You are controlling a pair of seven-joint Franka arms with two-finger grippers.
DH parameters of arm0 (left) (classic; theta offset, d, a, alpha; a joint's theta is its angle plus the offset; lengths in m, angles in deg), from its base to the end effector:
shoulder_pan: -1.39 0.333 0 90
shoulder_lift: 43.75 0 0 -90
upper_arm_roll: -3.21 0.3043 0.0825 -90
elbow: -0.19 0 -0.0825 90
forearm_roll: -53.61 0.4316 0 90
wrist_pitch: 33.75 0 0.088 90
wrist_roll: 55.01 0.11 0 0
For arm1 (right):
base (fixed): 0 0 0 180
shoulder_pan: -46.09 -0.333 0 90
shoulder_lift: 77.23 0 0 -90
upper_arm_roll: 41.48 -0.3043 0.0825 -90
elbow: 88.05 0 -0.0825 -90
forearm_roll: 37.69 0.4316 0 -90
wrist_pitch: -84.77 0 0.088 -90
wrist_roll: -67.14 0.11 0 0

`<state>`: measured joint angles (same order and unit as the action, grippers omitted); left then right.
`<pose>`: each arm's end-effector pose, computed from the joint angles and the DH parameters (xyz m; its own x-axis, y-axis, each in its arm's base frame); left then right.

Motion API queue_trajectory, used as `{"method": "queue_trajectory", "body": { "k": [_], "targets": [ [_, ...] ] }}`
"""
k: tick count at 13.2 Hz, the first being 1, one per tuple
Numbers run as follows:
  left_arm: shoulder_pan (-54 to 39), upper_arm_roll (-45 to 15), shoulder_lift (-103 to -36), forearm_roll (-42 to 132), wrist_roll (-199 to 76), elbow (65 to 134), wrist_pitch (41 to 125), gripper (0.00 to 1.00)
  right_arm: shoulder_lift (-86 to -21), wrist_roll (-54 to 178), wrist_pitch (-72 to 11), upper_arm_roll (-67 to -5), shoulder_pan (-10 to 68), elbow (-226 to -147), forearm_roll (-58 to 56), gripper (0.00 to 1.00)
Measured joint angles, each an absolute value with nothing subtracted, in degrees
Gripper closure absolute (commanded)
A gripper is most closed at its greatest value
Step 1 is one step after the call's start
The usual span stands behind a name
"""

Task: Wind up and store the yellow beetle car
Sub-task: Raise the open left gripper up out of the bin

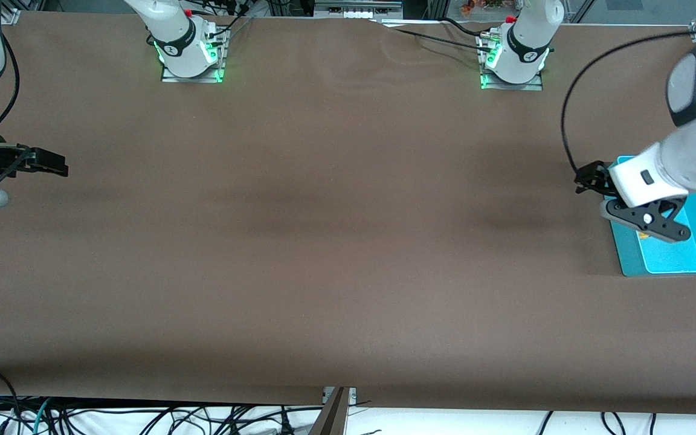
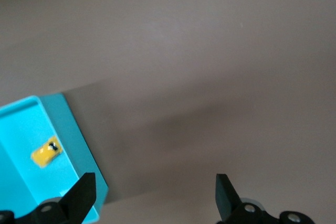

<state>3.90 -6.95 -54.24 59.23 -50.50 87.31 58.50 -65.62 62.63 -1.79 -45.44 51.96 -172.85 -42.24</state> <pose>0.6487 -0.0684 0.5260 0.9722 -0.2136 -0.0955 -0.2197 -0.9739 -0.0578 0.6472 -0.0343 0.5254 0.9837 0.0419 -0.1750 0.0517 -0.9973 0.0514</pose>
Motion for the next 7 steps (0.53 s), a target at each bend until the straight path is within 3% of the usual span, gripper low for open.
{"method": "queue_trajectory", "body": {
  "k": [3,7],
  "targets": [
    [1.74,-3.42,-46.58,56.11,-58.05,90.26,58.2,0.0,-65.58,62.63,-1.8,-45.42,51.97,-172.86,-42.24,0.0],
    [1.37,0.44,-44.87,53.21,-57.24,93.83,58.56,0.0,-65.57,62.63,-1.8,-45.39,51.97,-172.86,-42.24,0.0]
  ]
}}
